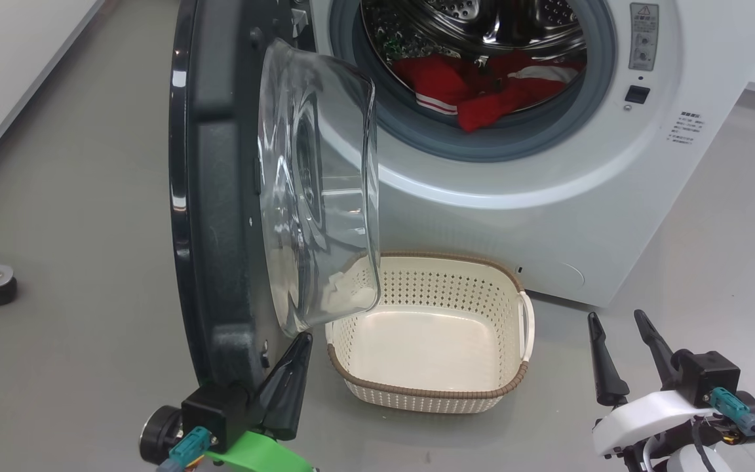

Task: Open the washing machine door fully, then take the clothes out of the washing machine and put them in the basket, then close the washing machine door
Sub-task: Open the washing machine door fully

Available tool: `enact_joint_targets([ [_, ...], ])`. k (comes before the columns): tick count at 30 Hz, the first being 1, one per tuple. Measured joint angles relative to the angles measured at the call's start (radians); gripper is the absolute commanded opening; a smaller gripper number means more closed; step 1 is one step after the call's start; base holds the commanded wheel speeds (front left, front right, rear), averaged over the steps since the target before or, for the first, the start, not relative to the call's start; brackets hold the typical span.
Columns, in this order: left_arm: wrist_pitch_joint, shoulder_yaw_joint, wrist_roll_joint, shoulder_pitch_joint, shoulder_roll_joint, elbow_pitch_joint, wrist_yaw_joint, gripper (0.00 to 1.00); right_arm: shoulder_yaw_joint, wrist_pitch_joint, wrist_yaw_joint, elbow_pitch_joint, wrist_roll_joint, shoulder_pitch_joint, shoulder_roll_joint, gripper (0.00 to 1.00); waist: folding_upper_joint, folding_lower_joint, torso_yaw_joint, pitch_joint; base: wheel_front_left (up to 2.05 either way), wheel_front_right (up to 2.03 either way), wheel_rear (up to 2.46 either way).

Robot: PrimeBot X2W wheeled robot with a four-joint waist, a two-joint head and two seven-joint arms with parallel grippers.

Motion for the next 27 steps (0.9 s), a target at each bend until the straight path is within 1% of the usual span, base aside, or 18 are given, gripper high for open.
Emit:
enact_joint_targets([
  [8, -0.025, 0.063, 0.011, 0.023, 0.013, 0.015, 0.016, 0.00, 0.006, 0.000, 0.000, 0.005, -0.001, 0.000, 0.001, 1.00, 0.0000, 0.0000, 0.020, -0.011, 0.00, 0.00, 0.00],
  [13, -0.043, 0.108, 0.010, 0.030, 0.018, 0.031, 0.016, 0.00, 0.008, 0.000, 0.003, 0.008, -0.001, 0.001, 0.002, 1.00, 0.0000, 0.0000, 0.021, -0.017, 0.00, 0.00, 0.00],
  [27, -0.098, 0.283, -0.011, 0.031, 0.066, 0.076, 0.025, 0.00, 0.019, 0.000, 0.003, 0.009, 0.000, 0.000, 0.003, 1.00, 0.0000, 0.0000, -0.005, -0.005, 0.00, 0.00, 0.00],
])
